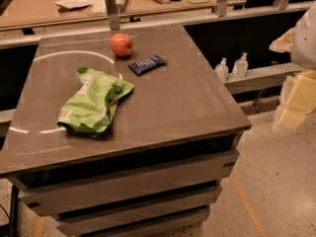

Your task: Pick apple

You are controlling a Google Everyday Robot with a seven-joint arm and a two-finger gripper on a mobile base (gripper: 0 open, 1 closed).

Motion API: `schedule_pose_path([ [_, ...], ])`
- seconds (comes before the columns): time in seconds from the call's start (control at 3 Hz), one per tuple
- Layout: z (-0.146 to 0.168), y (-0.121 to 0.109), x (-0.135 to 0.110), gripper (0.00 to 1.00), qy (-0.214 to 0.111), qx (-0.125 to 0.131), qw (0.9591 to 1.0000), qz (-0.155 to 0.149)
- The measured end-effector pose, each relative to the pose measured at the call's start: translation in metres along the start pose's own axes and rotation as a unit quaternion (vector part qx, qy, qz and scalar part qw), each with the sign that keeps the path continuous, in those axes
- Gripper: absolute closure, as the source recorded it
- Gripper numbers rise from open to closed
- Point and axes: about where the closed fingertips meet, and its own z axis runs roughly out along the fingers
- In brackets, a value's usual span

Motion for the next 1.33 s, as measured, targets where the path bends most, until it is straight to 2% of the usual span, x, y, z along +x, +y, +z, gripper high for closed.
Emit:
schedule_pose_path([
  [0.33, 0.001, -0.003, -0.004, 0.00, -0.003, 0.002, 1.0000, -0.004],
  [0.67, 0.010, -0.022, -0.030, 0.00, -0.022, 0.009, 0.9993, -0.029],
  [1.0, 0.033, -0.056, -0.075, 0.00, -0.060, 0.016, 0.9957, -0.068],
  [1.33, 0.060, -0.094, -0.127, 0.00, -0.104, 0.021, 0.9887, -0.105],
])
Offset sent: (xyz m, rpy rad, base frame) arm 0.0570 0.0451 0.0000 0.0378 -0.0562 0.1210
